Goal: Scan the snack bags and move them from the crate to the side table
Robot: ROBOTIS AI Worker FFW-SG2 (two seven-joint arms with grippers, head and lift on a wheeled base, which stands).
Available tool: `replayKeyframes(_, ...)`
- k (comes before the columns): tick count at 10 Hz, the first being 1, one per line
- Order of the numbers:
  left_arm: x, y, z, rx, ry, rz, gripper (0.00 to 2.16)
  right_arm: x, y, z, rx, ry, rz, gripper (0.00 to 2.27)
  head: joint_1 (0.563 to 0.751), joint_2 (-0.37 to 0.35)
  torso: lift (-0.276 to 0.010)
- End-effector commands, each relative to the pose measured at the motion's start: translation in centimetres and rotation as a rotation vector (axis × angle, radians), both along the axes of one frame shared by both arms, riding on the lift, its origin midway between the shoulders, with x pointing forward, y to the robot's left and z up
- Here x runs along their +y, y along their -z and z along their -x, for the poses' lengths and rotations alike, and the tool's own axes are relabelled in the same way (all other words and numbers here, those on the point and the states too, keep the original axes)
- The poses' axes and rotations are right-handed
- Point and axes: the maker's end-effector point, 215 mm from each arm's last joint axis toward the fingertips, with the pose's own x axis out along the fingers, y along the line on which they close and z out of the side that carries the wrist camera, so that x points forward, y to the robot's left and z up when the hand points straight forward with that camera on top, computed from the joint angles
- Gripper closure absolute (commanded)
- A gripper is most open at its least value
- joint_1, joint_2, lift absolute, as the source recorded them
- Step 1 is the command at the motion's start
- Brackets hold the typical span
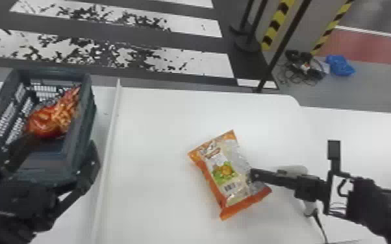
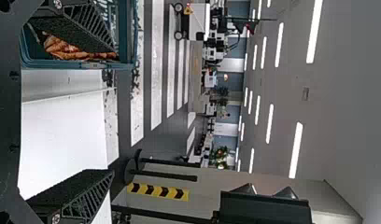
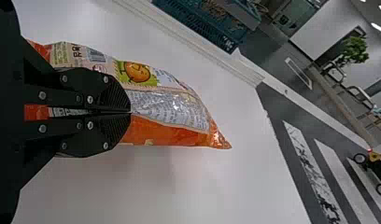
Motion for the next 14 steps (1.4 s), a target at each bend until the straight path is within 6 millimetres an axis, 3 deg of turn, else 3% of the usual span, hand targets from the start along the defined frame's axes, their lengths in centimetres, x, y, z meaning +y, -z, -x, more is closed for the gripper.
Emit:
replayKeyframes(1,0.0,0.0,0.0,0.001,0.0,-0.001,0.07,-2.4,-3.9,-1.7,-0.091,0.089,-0.045,2.24,0.695,-0.239,-0.087)
replayKeyframes(3,-0.1,0.2,0.0,0.007,0.002,-0.001,0.07,-9.1,-9.8,-5.8,-0.251,0.32,-0.103,2.24,0.695,-0.27,-0.087)
replayKeyframes(4,-0.1,0.3,0.0,0.01,0.002,-0.001,0.07,-13.3,-11.2,-7.3,-0.293,0.447,-0.109,2.24,0.695,-0.307,-0.087)
replayKeyframes(6,-0.1,0.3,0.0,0.015,0.001,-0.005,0.07,-21.4,-11.8,-9.4,-0.36,0.641,-0.048,2.24,0.695,-0.35,-0.087)
replayKeyframes(7,0.4,0.3,-0.1,0.017,-0.007,-0.012,0.07,-25.8,-11.2,-9.5,-0.385,0.741,0.022,2.24,0.695,-0.35,-0.087)
replayKeyframes(9,1.1,0.9,-0.1,0.031,-0.014,-0.013,0.07,-30.9,-9.0,-8.6,-0.376,0.874,0.174,2.24,0.695,-0.35,-0.087)
replayKeyframes(12,1.4,0.5,-0.7,0.024,-0.013,0.008,0.07,-36.9,-3.9,-5.0,-0.281,1.074,0.413,2.24,0.695,-0.35,-0.087)
replayKeyframes(14,1.6,0.3,-0.9,0.018,-0.008,0.014,0.07,-39.6,1.4,-1.2,-0.131,1.2,0.54,2.24,0.695,-0.35,-0.087)
